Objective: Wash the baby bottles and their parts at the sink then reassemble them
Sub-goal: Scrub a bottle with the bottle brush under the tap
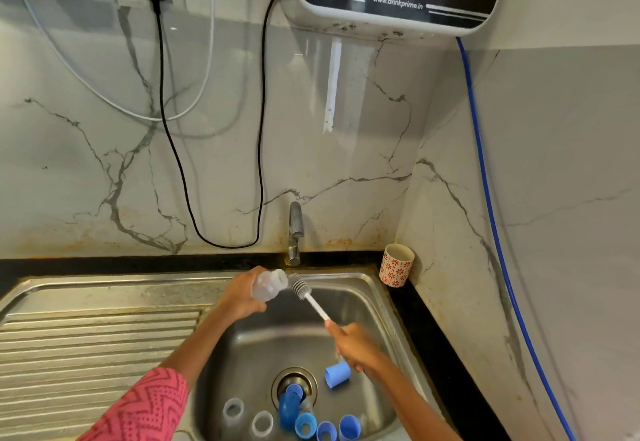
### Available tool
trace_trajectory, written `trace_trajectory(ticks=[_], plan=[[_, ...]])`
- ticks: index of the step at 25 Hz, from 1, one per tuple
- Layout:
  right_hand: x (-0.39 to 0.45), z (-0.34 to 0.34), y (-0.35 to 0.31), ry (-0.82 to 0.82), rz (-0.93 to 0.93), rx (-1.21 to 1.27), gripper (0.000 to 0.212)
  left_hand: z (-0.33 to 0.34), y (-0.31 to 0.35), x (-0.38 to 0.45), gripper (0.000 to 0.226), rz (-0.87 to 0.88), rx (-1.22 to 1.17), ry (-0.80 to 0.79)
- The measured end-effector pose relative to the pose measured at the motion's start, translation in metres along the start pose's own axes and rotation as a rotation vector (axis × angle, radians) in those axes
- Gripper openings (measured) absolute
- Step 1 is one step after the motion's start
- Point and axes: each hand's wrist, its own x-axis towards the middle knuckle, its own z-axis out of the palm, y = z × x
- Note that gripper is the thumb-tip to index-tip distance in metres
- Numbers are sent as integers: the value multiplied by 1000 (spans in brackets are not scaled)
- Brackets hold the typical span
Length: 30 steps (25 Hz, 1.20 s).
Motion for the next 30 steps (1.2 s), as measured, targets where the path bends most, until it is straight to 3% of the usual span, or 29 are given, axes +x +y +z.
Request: trace_trajectory(ticks=[4, 8, 10, 15, 21, 26, 30], plan=[[-6, -1, -20, -53, -1, 221, 47, -2, 9, 2, 72, -31, 51, -16], [-12, 2, -20, -80, -22, 87, 47, -11, 5, 6, 65, -219, 104, 58], [-8, -1, -21, -13, -54, 54, 48, -13, 5, 5, 64, -283, 131, 57], [4, 0, -31, 114, -118, 14, 53, 4, 27, 2, 70, -135, 191, -42], [11, 5, 6, 120, -51, -364, 52, -12, 14, -1, 58, -351, -40, 75], [12, -5, -15, 187, -152, -219, 52, -9, 24, -3, 66, -220, 28, -76], [8, 9, -23, 118, -192, -241, 52, -5, 24, -5, 60, -284, 16, -26]])
